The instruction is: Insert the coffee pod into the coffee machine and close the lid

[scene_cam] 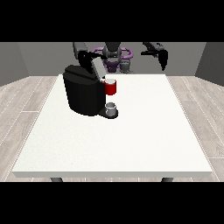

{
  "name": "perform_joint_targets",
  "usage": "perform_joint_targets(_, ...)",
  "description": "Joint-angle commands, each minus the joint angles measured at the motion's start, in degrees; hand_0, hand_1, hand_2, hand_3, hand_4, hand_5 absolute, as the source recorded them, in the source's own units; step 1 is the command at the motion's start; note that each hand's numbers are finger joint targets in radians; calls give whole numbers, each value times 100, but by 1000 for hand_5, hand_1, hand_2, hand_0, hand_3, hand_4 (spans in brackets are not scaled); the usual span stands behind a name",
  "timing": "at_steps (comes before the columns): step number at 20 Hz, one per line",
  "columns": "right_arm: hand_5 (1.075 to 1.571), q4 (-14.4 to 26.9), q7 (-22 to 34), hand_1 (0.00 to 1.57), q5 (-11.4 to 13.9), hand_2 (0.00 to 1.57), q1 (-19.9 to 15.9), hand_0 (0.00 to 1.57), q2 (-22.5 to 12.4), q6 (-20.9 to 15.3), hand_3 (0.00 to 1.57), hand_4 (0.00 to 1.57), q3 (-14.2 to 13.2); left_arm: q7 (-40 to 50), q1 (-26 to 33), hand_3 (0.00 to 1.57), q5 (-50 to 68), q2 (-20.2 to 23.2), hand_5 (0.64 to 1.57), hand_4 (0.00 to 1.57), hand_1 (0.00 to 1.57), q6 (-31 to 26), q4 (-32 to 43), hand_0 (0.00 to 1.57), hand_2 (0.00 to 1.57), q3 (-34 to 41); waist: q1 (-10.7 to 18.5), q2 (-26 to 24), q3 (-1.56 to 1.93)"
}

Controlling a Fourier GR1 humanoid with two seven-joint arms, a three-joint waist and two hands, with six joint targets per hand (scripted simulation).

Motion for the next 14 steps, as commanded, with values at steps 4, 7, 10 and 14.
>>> perform_joint_targets(4, 1571, 286, 111, 0, -11, 0, -295, 0, -125, 261, 0, 0, -35, -222, 89, 0, -90, -65, 1571, 0, 0, 199, 142, 0, 0, -95, -46, 105, 16)
perform_joint_targets(7, 1571, 399, -107, 0, 199, 0, -335, 0, 137, -33, 0, 0, 100, -385, 92, 0, -29, 48, 1571, 24, 0, 114, 158, 0, 0, -55, 21, 160, 16)
perform_joint_targets(10, 1571, 256, 250, 0, 225, 0, -669, 0, 111, 72, 0, 114, 186, -564, -107, 0, -4, 162, 1571, 158, 0, 191, 546, 0, 0, 137, -146, 239, 15)
perform_joint_targets(14, 1571, 291, 207, 0, 500, 0, -654, 0, 248, -42, 0, 0, 449, -8, -265, 0, 103, 145, 1571, 156, 0, 224, 385, 0, 0, 72, -73, 47, 15)
